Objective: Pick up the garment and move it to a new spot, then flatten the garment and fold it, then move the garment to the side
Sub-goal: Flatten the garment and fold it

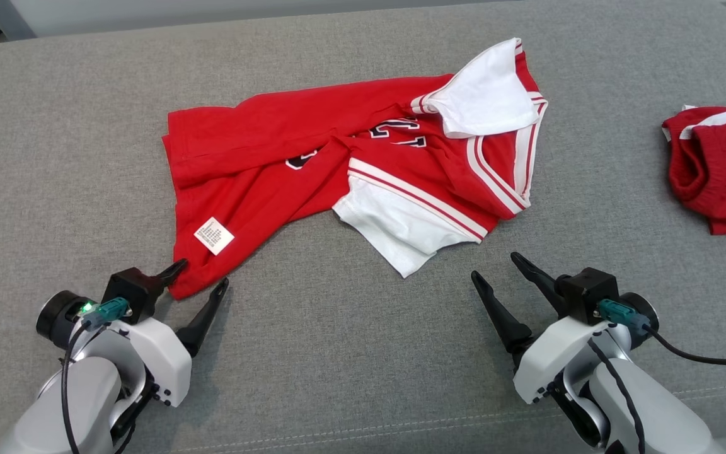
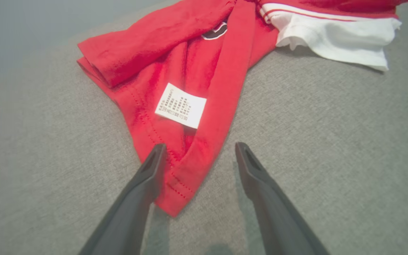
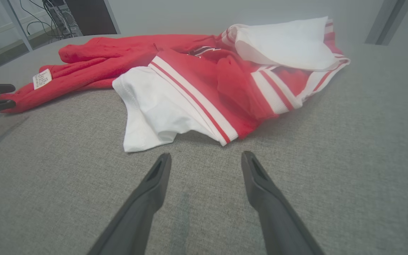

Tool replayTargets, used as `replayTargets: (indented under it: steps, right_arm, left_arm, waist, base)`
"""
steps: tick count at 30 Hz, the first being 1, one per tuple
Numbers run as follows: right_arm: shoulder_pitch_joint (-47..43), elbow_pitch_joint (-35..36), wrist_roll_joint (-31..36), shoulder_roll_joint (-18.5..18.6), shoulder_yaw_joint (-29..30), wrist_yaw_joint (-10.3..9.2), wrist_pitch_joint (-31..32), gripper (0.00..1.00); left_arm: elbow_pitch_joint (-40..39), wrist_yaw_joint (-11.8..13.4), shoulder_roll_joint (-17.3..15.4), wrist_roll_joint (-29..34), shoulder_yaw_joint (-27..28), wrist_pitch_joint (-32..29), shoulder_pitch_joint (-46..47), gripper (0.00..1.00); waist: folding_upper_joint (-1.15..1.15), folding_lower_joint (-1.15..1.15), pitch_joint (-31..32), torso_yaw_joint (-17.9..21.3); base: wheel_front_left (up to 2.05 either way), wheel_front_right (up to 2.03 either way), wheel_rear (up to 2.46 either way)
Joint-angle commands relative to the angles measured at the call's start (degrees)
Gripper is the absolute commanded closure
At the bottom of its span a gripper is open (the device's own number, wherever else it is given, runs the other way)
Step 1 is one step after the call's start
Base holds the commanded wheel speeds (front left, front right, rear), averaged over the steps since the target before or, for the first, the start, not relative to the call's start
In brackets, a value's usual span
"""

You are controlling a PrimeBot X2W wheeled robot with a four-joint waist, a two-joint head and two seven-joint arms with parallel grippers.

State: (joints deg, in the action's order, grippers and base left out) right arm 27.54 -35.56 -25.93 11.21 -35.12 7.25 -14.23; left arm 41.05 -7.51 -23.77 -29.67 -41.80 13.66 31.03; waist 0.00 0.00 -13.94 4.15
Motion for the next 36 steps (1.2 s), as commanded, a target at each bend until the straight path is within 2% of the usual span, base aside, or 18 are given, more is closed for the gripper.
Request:
replayTargets:
  steps: [1,12,18,19,21,22,26,32,36]
  right_arm:
    - [-0.84,1.41,-0.39,-0.10,-0.38,0.24,-0.77,0.00]
    - [-0.07,1.73,-0.20,0.05,-0.58,0.24,-0.77,0.00]
    - [0.02,2.23,-0.35,0.20,-0.68,0.24,-0.77,0.00]
    - [-0.02,2.26,-0.33,0.24,-0.65,0.24,-0.77,0.00]
    - [-0.09,2.32,-0.36,0.33,-0.54,0.24,-0.77,0.00]
    - [-0.12,2.36,-0.37,0.35,-0.48,0.24,-0.77,0.00]
    - [-0.13,2.56,-0.31,0.30,-0.32,0.24,-0.77,0.00]
    - [0.09,2.91,-0.27,0.33,-0.32,0.24,-0.77,0.00]
    - [0.07,3.04,-0.39,0.53,-0.19,0.24,-0.77,0.00]
  left_arm:
    - [-1.65,0.03,-3.52,-2.72,0.22,0.72,2.17,0.00]
    - [-3.44,0.03,-7.33,-13.28,-8.98,1.10,4.37,0.00]
    - [-4.52,0.03,-9.14,-16.98,-12.39,1.27,5.78,0.00]
    - [-4.61,0.03,-9.36,-17.47,-12.95,1.28,5.93,0.05]
    - [-4.60,0.02,-9.81,-18.30,-14.09,1.30,6.27,0.30]
    - [-4.59,0.02,-9.97,-18.69,-14.55,1.31,6.47,0.35]
    - [-4.60,0.02,-10.07,-20.03,-16.28,1.32,7.07,0.71]
    - [-4.38,0.02,-10.24,-20.93,-17.85,1.33,7.89,1.00]
    - [-4.23,0.02,-10.28,-20.86,-19.08,1.33,8.01,1.00]
  waist:
    - [0.00,0.00,-0.16,-0.03]
    - [0.00,0.00,-0.78,-0.76]
    - [0.00,0.00,-0.92,-0.66]
    - [0.00,0.00,-0.93,-0.65]
    - [0.00,0.00,-0.98,-0.65]
    - [0.00,0.00,-1.02,-0.67]
    - [0.00,0.00,-1.14,-0.70]
    - [0.00,0.00,-1.11,-0.60]
    - [0.00,0.00,-0.99,-0.53]
  base:
    - [0.00,0.00,0.00]
    - [0.00,0.00,0.00]
    - [0.00,0.00,0.00]
    - [0.00,0.00,0.00]
    - [0.00,0.00,0.00]
    - [0.00,0.00,0.00]
    - [0.00,0.00,0.00]
    - [0.00,0.00,0.00]
    - [0.00,0.00,0.00]
